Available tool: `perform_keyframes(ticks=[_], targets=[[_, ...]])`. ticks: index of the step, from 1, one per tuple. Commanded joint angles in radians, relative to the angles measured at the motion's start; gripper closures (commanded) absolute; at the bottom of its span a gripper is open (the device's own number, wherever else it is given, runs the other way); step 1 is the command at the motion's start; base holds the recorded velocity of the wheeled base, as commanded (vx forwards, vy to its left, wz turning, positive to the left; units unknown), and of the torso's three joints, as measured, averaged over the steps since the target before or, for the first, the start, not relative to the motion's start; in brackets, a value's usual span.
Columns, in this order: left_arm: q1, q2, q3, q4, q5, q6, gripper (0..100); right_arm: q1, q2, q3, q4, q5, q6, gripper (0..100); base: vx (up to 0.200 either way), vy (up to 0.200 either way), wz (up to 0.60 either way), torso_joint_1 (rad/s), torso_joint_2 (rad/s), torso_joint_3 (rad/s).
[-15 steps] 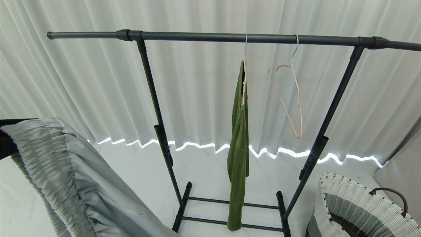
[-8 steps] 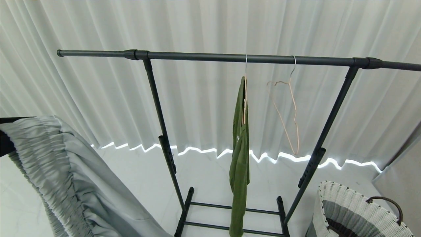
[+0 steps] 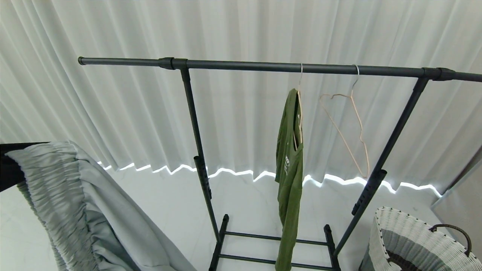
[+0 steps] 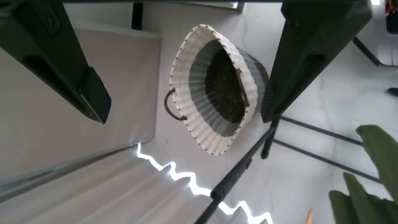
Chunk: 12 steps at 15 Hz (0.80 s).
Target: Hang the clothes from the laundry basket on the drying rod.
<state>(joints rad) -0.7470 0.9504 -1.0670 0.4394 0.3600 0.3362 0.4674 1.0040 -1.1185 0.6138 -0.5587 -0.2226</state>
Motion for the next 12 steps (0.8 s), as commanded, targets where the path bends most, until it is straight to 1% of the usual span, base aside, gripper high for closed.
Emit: perform_keyframes(ticks=[1, 3, 7, 11, 12], targets=[[0.002, 0.005, 0.001, 0.001, 0.002, 0.001, 100, 0.0, 0.008, 0.032, -0.031, 0.002, 0.0, 0, 0.0, 0.0, 0.0, 0.0, 0.0, 0.0], [0.003, 0.01, 0.01, 0.001, 0.004, 0.003, 100, -0.02, 0.018, 0.048, -0.046, 0.003, 0.0, 0, 0.0, 0.0, 0.0, 0.0, 0.0, 0.0], [0.003, 0.031, 0.007, -0.001, 0.004, 0.001, 100, -0.052, 0.027, 0.054, -0.051, 0.008, 0.006, 0, 0.2, 0.0, 0.0, -0.002, -0.01, 0.007], [0.003, 0.034, 0.01, -0.001, 0.004, 0.001, 100, -0.053, 0.024, 0.075, -0.052, 0.016, 0.023, 0, 0.2, 0.0, 0.0, 0.011, 0.01, 0.0], [0.003, 0.034, 0.01, 0.001, 0.002, 0.0, 100, -0.053, 0.025, 0.078, -0.055, 0.03, 0.034, 0, 0.2, 0.0, 0.0, 0.002, 0.0, 0.002]])
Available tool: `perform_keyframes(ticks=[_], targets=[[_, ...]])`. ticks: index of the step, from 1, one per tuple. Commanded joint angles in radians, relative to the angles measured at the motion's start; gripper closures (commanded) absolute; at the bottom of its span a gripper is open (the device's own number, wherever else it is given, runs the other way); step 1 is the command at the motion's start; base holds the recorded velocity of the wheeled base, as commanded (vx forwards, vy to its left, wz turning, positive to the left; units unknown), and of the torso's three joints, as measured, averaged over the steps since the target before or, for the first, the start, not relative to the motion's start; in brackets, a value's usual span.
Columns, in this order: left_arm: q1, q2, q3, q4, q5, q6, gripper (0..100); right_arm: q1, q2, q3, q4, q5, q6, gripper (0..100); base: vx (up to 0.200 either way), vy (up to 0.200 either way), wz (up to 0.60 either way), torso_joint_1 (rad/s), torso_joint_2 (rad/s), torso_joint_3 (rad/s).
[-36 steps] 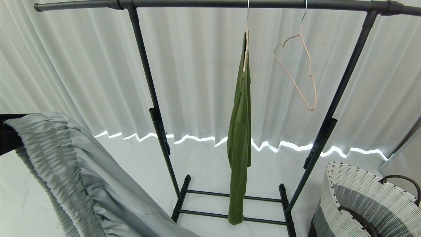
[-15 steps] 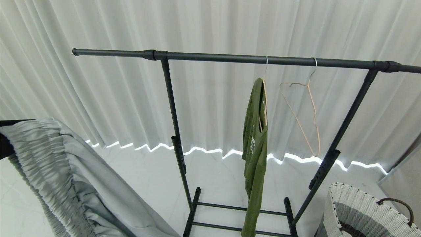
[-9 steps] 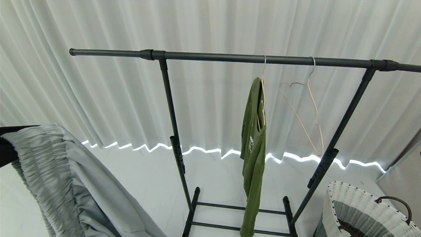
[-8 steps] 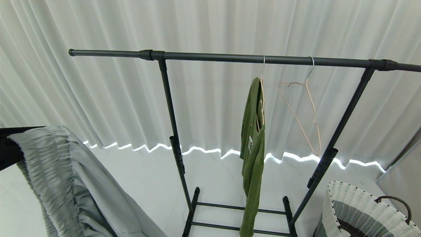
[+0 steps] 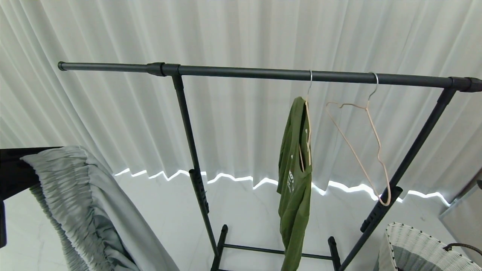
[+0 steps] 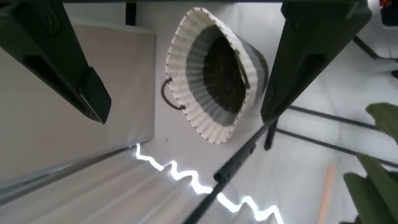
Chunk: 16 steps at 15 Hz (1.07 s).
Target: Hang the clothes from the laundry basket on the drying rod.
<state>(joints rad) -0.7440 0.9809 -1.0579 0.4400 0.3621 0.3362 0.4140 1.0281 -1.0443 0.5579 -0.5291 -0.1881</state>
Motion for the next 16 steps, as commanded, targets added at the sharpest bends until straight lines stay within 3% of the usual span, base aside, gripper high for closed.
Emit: perform_keyframes(ticks=[1, 4, 6, 8, 12, 16], targets=[[0.0, 0.004, 0.002, 0.0, 0.0, 0.0, 100, -0.001, 0.007, 0.012, -0.026, 0.02, 0.013, 0, 0.2, 0.0, 0.0, 0.002, 0.01, 0.002], [0.0, 0.004, 0.012, 0.0, 0.0, 0.0, 100, -0.018, 0.055, 0.093, -0.191, 0.041, 0.044, 0, 0.133, 0.0, 0.0, 0.002, 0.0, 0.002], [0.0, -0.002, 0.026, 0.0, 0.0, 0.0, 100, -0.015, 0.138, 0.197, -0.431, 0.061, 0.059, 0, 0.0, 0.0, 0.0, 0.0, 0.0, 0.0], [-0.003, -0.007, 0.032, -0.001, 0.0, 0.012, 100, -0.014, 0.224, 0.24, -0.569, 0.063, 0.067, 0, 0.0, 0.0, 0.0, 0.0, 0.0, 0.0], [-0.003, -0.005, 0.033, -0.001, 0.0, 0.018, 100, 0.058, 0.328, 0.216, -0.613, 0.067, 0.243, 0, 0.0, 0.0, 0.0, 0.0, 0.0, 0.0], [-0.003, -0.005, 0.033, -0.001, 0.0, 0.018, 100, 0.066, 0.429, 0.207, -0.615, 0.067, 0.4, 0, 0.0, 0.0, 0.0, 0.0, 0.0, 0.0]])
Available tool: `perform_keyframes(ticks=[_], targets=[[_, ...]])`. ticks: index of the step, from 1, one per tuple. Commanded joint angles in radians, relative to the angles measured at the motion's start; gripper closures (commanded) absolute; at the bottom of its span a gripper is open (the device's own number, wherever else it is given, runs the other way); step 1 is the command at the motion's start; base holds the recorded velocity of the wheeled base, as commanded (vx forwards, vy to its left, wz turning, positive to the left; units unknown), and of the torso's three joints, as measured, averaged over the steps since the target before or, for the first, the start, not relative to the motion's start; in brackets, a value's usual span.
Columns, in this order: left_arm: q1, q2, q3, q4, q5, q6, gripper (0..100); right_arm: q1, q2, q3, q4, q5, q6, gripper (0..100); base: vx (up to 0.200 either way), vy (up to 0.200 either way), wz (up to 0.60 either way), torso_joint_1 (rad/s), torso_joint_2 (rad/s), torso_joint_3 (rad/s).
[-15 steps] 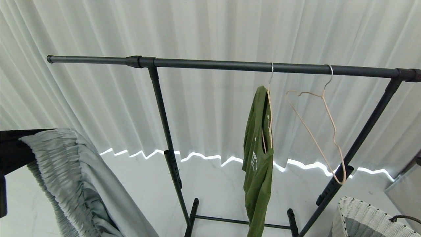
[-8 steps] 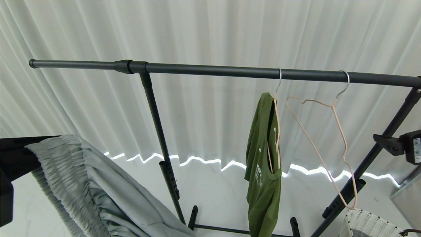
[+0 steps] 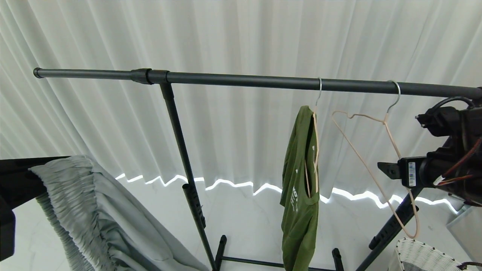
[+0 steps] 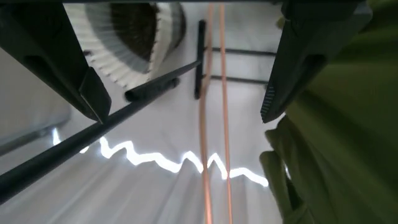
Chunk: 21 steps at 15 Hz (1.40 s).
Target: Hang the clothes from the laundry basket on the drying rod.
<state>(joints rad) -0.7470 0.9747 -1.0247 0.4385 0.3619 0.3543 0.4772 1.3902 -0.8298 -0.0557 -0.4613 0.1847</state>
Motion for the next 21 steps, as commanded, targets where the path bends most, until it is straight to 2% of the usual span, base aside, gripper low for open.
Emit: perform_keyframes(ticks=[1, 2, 4, 6, 12, 13, 21], targets=[[0.0, 0.002, 0.0, 0.0, 0.0, 0.0, 100, 0.003, 0.087, -0.015, 0.001, 0.001, 0.07, 0, 0.0, 0.0, 0.0, 0.0, 0.0, 0.0], [0.0, 0.004, 0.0, 0.0, 0.0, 0.0, 100, 0.001, 0.115, -0.028, 0.007, 0.003, 0.124, 0, 0.0, 0.0, 0.0, 0.0, 0.0, 0.0], [0.0, 0.004, 0.0, 0.0, 0.0, 0.002, 100, -0.002, 0.133, -0.029, 0.007, 0.027, 0.159, 0, 0.0, 0.0, 0.0, 0.0, 0.0, 0.0], [0.0, 0.004, 0.0, 0.0, 0.0, 0.002, 100, -0.003, 0.136, -0.029, 0.007, 0.055, 0.159, 0, 0.0, 0.0, 0.0, 0.0, 0.0, 0.0], [-0.002, 0.006, 0.0, 0.0, 0.0, 0.002, 100, -0.049, 0.151, -0.029, 0.002, 0.066, 0.159, 0, 0.0, 0.0, 0.0, 0.0, 0.0, 0.0], [-0.002, 0.006, 0.0, 0.0, 0.0, 0.002, 100, -0.06, 0.151, -0.029, 0.002, 0.069, 0.159, 100, 0.0, 0.0, 0.0, 0.0, 0.0, 0.0], [-0.002, 0.002, -0.003, 0.0, 0.0, 0.002, 100, -0.066, 0.145, -0.031, 0.004, 0.069, 0.162, 100, 0.0, 0.0, 0.0, 0.0, 0.0, 0.0]])
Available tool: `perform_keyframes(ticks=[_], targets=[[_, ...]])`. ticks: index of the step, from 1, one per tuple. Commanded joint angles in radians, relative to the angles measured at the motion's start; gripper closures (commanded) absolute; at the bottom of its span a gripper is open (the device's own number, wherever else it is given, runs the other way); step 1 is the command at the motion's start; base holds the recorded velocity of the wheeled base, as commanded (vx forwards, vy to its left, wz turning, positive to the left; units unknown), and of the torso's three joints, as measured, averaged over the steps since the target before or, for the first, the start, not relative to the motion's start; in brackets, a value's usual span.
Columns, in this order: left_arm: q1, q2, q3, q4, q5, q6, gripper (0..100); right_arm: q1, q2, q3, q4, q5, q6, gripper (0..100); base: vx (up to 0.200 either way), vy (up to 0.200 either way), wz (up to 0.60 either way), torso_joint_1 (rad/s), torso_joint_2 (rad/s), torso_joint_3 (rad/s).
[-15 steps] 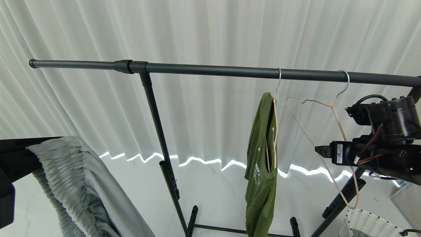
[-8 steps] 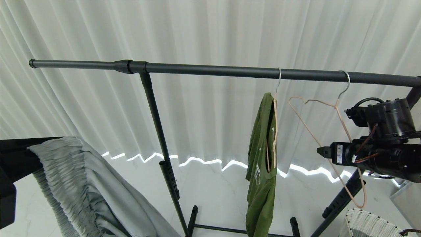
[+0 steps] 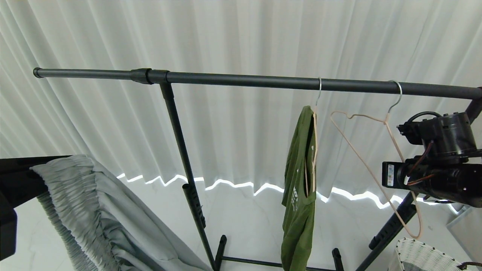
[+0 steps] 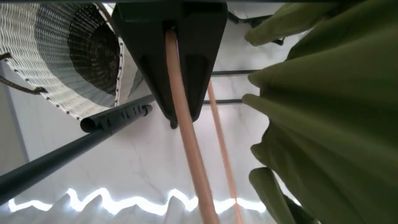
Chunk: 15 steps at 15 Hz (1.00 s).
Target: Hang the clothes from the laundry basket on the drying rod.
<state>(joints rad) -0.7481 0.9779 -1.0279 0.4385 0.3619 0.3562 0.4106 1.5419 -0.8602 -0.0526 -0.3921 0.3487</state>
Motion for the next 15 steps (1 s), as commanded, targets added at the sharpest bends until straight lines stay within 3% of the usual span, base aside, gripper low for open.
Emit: perform_keyframes(ticks=[1, 8, 13, 15], targets=[[0.0, -0.002, -0.001, 0.0, 0.0, 0.001, 100, -0.001, -0.014, 0.0, -0.001, -0.001, 0.004, 100, 0.0, 0.0, 0.0, 0.0, 0.0, 0.0], [0.0, -0.001, 0.003, -0.038, 0.0, 0.009, 100, 0.0, -0.138, 0.006, 0.007, -0.004, 0.018, 100, 0.0, 0.0, 0.0, 0.0, 0.0, 0.0], [0.0, -0.002, 0.002, -0.038, 0.0, 0.029, 100, 0.0, -0.226, 0.012, 0.08, -0.004, 0.016, 100, 0.0, 0.0, 0.0, 0.0, 0.0, 0.0], [0.0, -0.004, 0.002, -0.046, 0.0, 0.069, 100, -0.004, -0.255, 0.012, 0.111, -0.004, 0.015, 100, -0.1, 0.0, 0.0, 0.006, 0.0, 0.001]])
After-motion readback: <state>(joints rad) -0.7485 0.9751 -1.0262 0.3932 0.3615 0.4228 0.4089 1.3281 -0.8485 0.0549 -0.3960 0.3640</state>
